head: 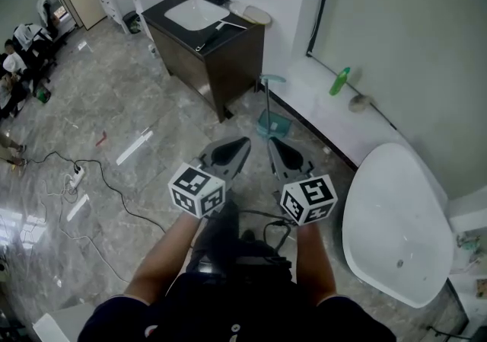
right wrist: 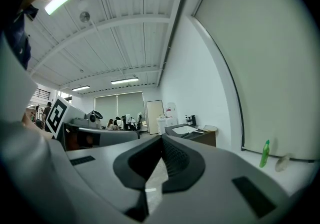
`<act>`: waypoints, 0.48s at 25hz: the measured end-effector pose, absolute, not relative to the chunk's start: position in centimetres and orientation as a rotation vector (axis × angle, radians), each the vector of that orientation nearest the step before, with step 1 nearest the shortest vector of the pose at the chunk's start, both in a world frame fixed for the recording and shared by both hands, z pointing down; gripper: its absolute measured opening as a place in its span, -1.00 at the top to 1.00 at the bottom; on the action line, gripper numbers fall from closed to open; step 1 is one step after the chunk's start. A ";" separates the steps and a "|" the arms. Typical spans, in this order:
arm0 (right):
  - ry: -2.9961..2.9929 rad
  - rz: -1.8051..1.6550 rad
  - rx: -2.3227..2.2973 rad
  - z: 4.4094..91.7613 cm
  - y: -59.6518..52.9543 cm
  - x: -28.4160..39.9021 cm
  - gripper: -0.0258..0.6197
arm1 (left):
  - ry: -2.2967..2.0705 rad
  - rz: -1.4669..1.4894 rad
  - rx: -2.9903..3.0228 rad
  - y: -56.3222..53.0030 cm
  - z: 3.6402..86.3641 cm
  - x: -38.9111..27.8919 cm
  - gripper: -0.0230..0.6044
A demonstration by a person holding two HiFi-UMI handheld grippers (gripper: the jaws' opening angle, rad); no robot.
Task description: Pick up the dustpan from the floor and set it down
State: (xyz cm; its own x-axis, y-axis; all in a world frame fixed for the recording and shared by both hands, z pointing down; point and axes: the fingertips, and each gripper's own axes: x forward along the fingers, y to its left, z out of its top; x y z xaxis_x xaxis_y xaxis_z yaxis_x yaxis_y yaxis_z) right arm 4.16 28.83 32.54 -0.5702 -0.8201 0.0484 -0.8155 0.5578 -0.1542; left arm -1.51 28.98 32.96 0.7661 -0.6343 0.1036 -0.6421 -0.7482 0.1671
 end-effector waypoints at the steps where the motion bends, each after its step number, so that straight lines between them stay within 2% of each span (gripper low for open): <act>1: 2.747 -0.251 -1.451 32.7 28.3 4.2 0.90 | -1.007 0.059 2.766 28.4 33.2 -1.5 0.88; 12: 2.773 -0.313 -1.546 35.6 18.1 4.7 0.90 | -0.970 0.060 2.746 17.1 36.0 -2.1 0.88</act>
